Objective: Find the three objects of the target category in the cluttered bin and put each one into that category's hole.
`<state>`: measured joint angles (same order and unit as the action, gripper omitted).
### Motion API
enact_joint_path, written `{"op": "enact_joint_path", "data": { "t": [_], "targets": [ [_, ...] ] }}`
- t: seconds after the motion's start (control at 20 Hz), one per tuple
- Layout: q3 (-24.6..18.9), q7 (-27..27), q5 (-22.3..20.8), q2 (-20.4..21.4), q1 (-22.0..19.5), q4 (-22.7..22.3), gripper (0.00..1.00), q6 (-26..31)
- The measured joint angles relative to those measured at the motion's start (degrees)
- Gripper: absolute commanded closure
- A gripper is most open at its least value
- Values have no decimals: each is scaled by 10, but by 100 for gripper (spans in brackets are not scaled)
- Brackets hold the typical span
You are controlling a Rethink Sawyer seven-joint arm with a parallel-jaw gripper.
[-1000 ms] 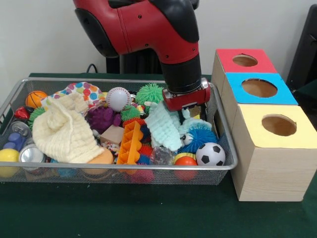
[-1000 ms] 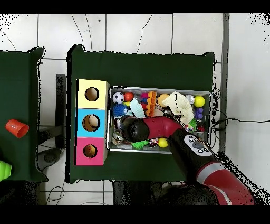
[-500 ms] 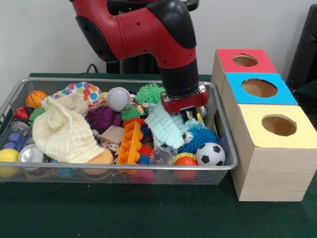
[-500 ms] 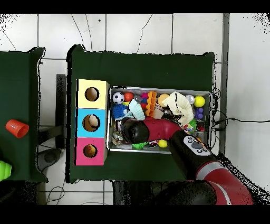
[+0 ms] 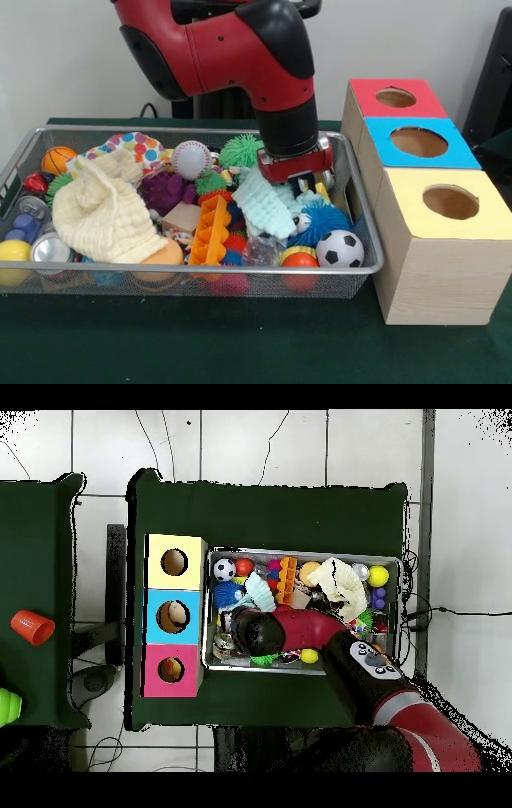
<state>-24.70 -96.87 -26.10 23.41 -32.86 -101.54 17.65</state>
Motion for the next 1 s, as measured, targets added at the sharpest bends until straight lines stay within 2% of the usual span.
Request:
{"op": "enact_joint_path", "data": {
  "t": [0.2, 0.7, 1.0],
  "targets": [
    [0, 0, 3, 11, -7, 0, 100, 14],
    [-11, 0, 22, 50, -42, -1, 100, 120],
    [-19, 0, 26, 62, -57, -1, 100, 145]
  ]
}}
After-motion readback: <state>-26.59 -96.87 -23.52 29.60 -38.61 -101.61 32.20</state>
